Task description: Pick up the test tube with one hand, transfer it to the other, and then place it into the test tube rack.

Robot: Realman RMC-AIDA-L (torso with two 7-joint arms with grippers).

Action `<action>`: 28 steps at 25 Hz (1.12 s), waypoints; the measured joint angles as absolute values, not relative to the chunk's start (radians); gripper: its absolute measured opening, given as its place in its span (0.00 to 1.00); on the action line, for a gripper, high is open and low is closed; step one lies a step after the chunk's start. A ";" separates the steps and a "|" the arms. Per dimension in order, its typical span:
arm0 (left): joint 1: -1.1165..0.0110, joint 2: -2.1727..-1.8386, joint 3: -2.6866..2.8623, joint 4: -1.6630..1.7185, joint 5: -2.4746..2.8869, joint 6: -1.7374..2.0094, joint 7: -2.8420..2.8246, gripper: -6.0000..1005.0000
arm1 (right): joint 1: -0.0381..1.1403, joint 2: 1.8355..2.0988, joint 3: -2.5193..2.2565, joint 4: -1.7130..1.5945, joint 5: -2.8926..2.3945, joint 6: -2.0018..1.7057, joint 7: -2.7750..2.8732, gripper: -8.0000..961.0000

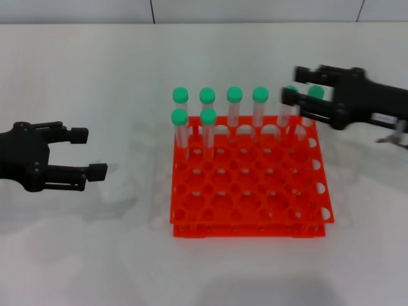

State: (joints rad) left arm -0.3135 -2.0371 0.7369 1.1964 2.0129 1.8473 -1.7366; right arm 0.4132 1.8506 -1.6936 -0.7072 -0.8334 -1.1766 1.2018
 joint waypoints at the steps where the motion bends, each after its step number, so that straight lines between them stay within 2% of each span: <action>1: -0.314 -2.037 0.737 1.196 2.010 1.847 -1.737 0.88 | 0.406 1.848 -1.610 -0.718 -0.929 -1.211 1.253 0.57; 6: -0.318 -2.041 0.736 1.190 1.987 1.844 -1.742 0.88 | 0.388 1.866 -1.316 -0.781 -1.297 -1.354 1.389 0.56; 12: -0.325 -2.047 0.736 1.163 1.956 1.839 -1.745 0.88 | 0.365 1.891 -1.164 -0.866 -1.500 -1.401 1.453 0.56; 20: -0.328 -2.053 0.736 1.158 1.948 1.839 -1.746 0.88 | 0.357 1.877 -1.140 -0.879 -1.522 -1.441 1.478 0.57; 28: -0.332 -2.052 0.736 1.158 1.933 1.842 -1.747 0.88 | 0.349 1.883 -1.109 -0.880 -1.525 -1.461 1.479 0.57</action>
State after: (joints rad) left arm -0.3316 -2.0515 0.7363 1.1580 1.9326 1.8417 -1.7471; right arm 0.3493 1.8826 -1.1091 -0.8798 -1.5246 -1.4612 1.4787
